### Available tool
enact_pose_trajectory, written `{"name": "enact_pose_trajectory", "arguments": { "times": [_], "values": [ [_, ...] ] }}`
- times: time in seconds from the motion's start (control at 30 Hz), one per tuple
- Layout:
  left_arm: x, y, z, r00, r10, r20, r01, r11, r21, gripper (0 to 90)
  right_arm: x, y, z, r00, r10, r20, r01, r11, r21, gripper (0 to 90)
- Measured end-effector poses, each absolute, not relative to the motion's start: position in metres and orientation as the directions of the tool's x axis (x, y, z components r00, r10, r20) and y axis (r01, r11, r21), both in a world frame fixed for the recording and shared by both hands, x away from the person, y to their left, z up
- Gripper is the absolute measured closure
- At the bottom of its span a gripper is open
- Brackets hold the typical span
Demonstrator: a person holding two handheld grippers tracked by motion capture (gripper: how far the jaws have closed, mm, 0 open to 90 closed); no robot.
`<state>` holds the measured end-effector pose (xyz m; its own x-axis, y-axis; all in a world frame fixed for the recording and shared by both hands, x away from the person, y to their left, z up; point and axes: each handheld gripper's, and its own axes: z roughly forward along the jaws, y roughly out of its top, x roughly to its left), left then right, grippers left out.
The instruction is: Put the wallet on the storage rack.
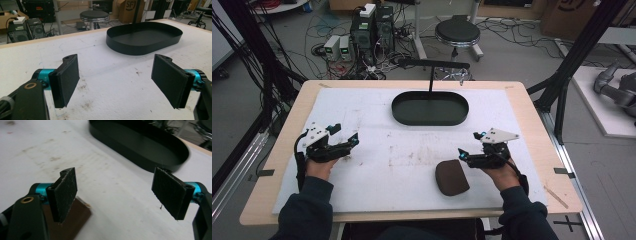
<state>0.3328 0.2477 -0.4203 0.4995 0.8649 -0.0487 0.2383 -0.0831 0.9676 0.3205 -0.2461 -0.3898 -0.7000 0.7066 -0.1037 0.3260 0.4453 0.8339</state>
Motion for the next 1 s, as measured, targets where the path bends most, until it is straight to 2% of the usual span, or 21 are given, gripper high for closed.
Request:
{"name": "enact_pose_trajectory", "arguments": {
  "times": [0.17, 0.63, 0.8, 1.0],
  "values": [
    [0.33, 0.247, -0.419, 0.498, 0.866, -0.038, 0.236, -0.093, 0.967, 22.2, 0.312, -0.223, -0.402, -0.756, 0.651, -0.071, 0.335, 0.478, 0.812, 20.9],
    [0.33, 0.247, -0.42, 0.495, 0.868, -0.039, 0.24, -0.093, 0.966, 22.2, 0.322, -0.218, -0.43, -0.775, 0.631, -0.039, 0.412, 0.551, 0.726, 20.9],
    [0.33, 0.247, -0.42, 0.495, 0.868, -0.04, 0.241, -0.094, 0.966, 22.2, 0.326, -0.224, -0.426, -0.767, 0.633, -0.103, 0.386, 0.583, 0.715, 21.1],
    [0.331, 0.247, -0.421, 0.495, 0.868, -0.04, 0.241, -0.093, 0.966, 22.3, 0.339, -0.238, -0.425, -0.731, 0.672, -0.124, 0.407, 0.574, 0.711, 21.4]
  ]
}}
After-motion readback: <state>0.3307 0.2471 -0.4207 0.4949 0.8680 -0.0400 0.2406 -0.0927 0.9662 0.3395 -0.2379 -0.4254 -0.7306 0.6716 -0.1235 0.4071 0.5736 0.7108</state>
